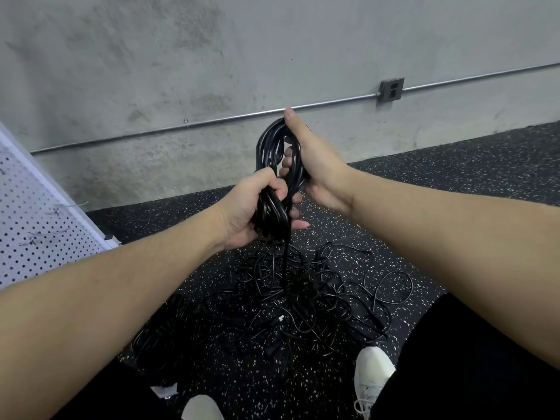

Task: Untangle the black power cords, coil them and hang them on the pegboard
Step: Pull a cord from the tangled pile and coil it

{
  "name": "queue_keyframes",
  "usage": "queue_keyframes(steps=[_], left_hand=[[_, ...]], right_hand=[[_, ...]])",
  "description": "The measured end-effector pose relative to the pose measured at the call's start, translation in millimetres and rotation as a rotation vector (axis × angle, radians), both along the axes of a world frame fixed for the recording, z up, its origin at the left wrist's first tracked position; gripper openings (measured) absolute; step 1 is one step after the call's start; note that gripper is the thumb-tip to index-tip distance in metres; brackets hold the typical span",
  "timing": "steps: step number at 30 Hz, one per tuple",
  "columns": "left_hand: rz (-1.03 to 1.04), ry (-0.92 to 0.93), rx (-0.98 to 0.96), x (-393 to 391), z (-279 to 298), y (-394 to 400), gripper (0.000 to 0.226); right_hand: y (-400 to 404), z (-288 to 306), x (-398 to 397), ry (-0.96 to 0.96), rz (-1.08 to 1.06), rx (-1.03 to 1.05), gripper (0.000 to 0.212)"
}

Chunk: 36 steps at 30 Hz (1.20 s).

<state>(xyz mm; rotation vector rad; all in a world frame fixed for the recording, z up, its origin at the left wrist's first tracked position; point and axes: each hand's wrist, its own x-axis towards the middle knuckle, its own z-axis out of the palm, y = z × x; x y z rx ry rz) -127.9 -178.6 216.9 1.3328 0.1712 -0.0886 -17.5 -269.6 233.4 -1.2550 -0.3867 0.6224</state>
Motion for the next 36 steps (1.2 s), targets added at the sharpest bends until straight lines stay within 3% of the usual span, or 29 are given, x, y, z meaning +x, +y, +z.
queue_keyframes(steps=[4,8,9,11,14,16,21,26,28,31,33,36], left_hand=[[0.054,-0.035,0.046,1,-5,4,0.013],[0.179,-0.048,0.052,2,-5,17,0.02],[0.197,-0.055,0.041,2,-4,19,0.023],[0.223,-0.086,0.023,3,-4,24,0.028],[0.258,-0.08,0.056,3,-5,31,0.034],[0.282,-0.043,0.11,2,-4,35,0.033],[0.471,0.07,0.486,-1,-5,45,0.023],[0.328,0.213,0.867,-11,-9,55,0.025],[0.23,0.247,0.988,-13,-9,51,0.027],[0.141,0.268,0.923,-14,-11,47,0.021],[0.131,0.253,0.832,-15,-12,46,0.021],[0.211,0.206,0.732,-14,-13,44,0.054]], right_hand=[[-1,-14,3,0.048,0.041,-0.011,0.075],[-16,-37,6,-0.035,0.401,-0.219,0.035],[-19,-40,4,-0.075,0.545,-0.302,0.032],[-18,-45,-1,-0.159,0.756,-0.481,0.044],[-18,-41,-13,-0.211,0.864,-0.573,0.036],[-20,-36,-14,-0.305,0.834,-0.604,0.026],[-29,-25,-1,-0.867,0.627,-0.796,0.031],[-34,-14,4,-0.992,0.624,-0.784,0.016],[-34,-13,7,-1.039,0.532,-0.767,0.02],[-36,-10,15,-1.095,0.282,-0.807,0.05],[-38,-10,19,-1.072,0.194,-0.795,0.057],[-39,-9,21,-0.997,0.224,-0.719,0.048]])
